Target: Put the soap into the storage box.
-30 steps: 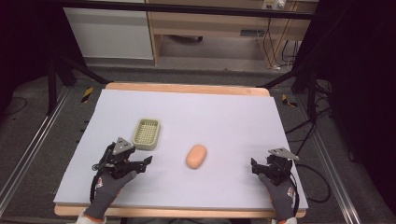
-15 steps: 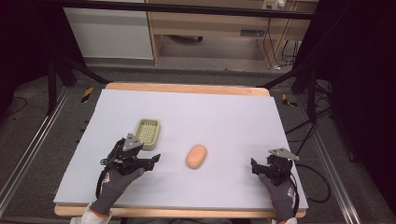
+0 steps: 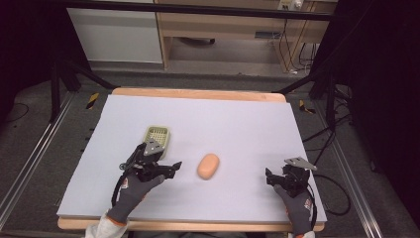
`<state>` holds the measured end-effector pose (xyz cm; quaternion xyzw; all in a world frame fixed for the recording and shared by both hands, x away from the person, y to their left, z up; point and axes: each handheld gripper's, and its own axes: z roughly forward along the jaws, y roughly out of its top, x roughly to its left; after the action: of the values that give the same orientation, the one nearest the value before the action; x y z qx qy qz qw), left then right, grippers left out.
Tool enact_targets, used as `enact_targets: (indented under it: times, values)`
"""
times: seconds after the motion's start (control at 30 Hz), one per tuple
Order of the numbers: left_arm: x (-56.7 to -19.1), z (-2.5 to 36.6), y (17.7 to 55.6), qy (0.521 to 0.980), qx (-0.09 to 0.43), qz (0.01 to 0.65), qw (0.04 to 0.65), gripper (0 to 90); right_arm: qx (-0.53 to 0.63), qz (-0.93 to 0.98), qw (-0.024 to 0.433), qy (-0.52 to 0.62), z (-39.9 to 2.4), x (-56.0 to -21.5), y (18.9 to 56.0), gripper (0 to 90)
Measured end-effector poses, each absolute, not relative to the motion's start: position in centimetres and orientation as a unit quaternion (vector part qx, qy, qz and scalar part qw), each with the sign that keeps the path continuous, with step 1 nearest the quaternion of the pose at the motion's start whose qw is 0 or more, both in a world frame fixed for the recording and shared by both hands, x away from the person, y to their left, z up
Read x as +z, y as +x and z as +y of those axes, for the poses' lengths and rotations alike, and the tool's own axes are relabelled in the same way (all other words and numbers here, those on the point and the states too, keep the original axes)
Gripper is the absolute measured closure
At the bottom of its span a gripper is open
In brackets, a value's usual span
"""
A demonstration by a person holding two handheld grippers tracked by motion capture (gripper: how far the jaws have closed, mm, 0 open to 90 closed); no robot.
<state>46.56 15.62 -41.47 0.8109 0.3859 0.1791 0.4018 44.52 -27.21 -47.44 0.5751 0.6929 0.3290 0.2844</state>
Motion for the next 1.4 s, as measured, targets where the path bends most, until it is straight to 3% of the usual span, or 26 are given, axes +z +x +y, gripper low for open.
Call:
enact_targets:
  times: [1.4]
  values:
    - [-42.5, 7.9, 49.2, 0.839, 0.147, 0.36, 0.381, 19.7, 0.332, 0.692, 0.284, 0.575, -27.1, -47.3, 44.5, 7.0]
